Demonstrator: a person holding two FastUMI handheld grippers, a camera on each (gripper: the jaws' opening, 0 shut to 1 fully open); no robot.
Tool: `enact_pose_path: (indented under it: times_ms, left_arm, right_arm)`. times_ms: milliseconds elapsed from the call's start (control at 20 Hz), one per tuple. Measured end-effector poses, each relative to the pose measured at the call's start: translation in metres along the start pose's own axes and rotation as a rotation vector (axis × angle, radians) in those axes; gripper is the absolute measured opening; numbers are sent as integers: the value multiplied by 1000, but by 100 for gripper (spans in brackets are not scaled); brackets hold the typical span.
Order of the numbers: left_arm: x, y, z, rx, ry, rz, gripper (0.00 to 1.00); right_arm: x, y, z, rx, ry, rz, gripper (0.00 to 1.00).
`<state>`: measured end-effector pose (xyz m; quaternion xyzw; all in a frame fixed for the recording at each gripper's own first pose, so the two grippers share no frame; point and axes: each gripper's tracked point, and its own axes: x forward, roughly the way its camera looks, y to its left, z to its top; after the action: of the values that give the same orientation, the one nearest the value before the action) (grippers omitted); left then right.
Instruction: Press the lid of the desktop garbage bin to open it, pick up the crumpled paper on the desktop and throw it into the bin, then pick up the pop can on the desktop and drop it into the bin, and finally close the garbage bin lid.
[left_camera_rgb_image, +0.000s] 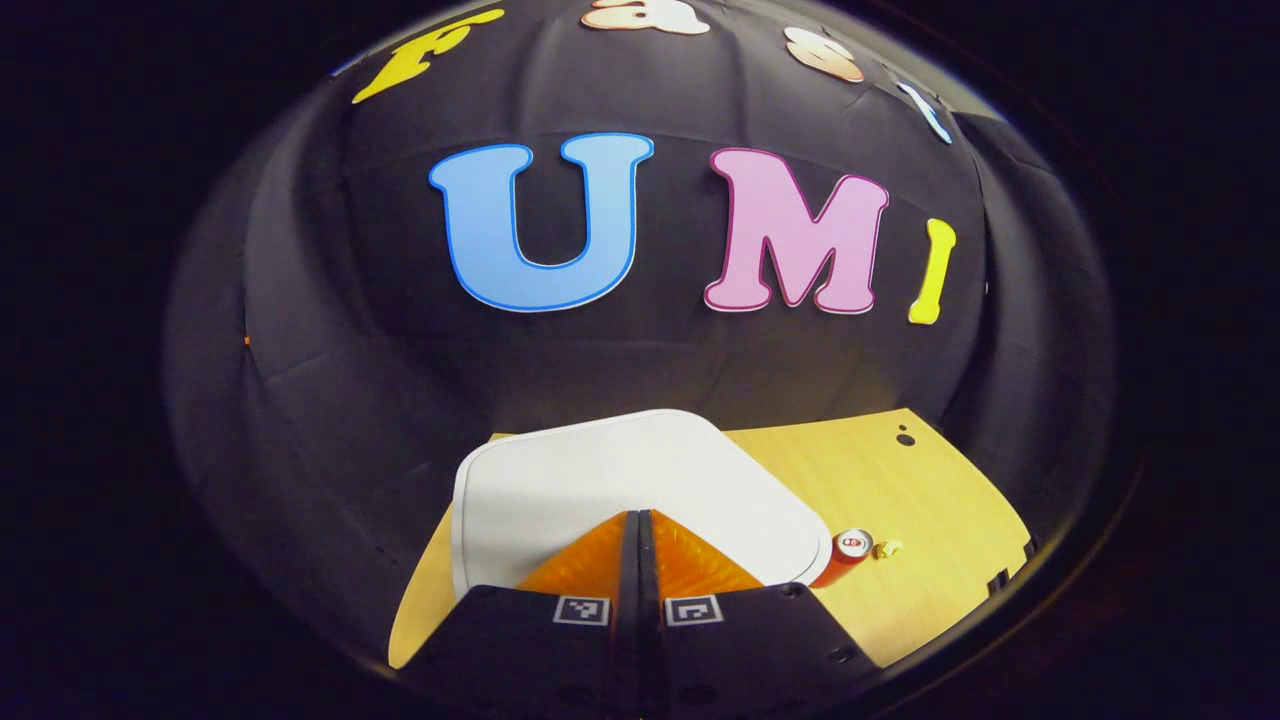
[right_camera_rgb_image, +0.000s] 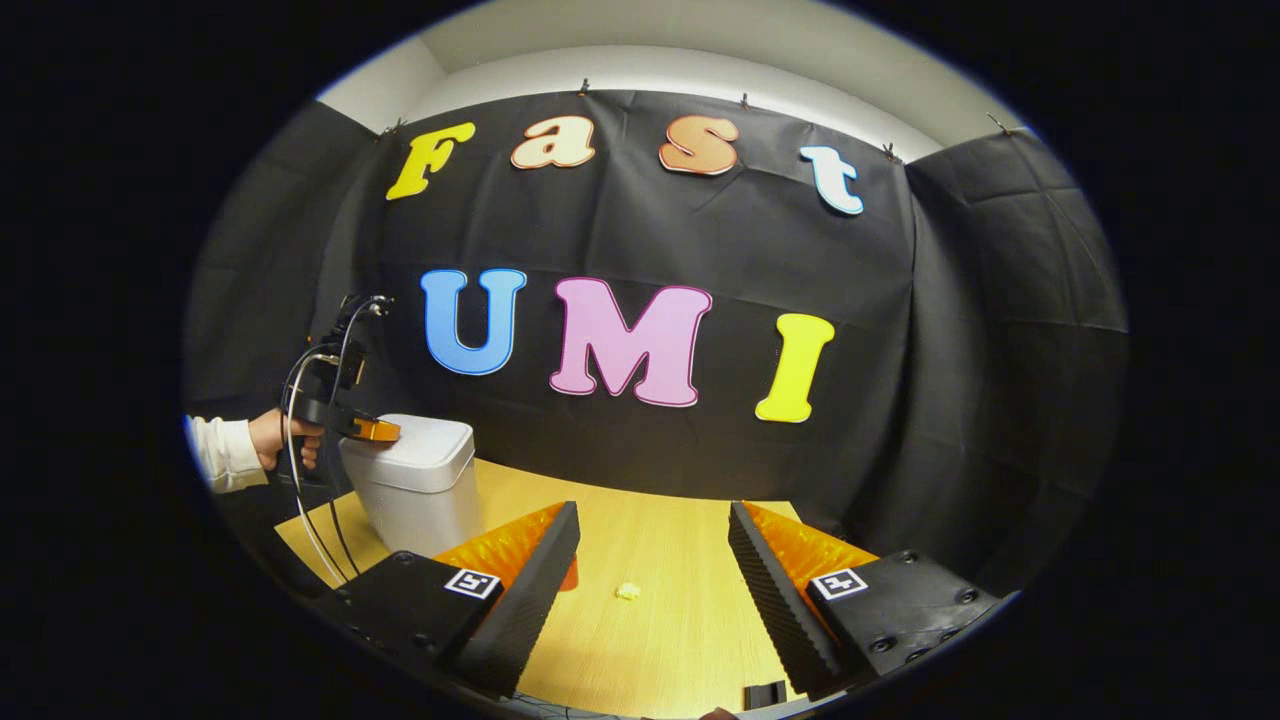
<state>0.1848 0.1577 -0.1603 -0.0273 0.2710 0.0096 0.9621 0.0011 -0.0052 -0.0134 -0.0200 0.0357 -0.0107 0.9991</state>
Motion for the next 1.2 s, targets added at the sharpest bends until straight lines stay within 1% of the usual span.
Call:
enact_pose_path:
  times_ms: [50,150,250,300,400,500,600,800,950,1050,1150,1200]
  left_arm:
    - [0,0,-2,11,1,10,7]
    - [0,1,-5,-8,13,30,7]
    - [-2,0,-5,-22,23,30,7]
    - [-1,-1,-2,-11,16,29,7]
    - [-3,0,7,55,-33,23,6]
    - [-6,5,13,60,-52,43,6]
    - [-18,10,35,37,-140,53,6]
    - [-49,20,85,88,-269,83,7]
    - [-89,20,129,98,-420,94,7]
    - [-114,15,146,88,-491,82,8]
    - [-142,11,160,85,-561,75,10]
    - [-161,7,165,83,-604,65,19]
  right_arm:
    - [-1,2,-1,8,7,3,96]
    - [-1,3,-2,16,9,5,96]
    - [-1,4,-4,16,19,10,96]
    - [-2,4,-4,16,20,11,96]
    - [-1,4,-5,14,21,9,97]
    - [-2,3,-5,18,22,1,97]
    - [-2,3,-5,23,21,-8,96]
    - [-3,3,-6,13,23,-10,97]
    - [-3,5,-5,8,22,1,96]
    - [-2,6,-5,4,18,8,97]
    - [-1,9,-6,5,26,23,97]
    - [-1,10,-7,6,28,30,97]
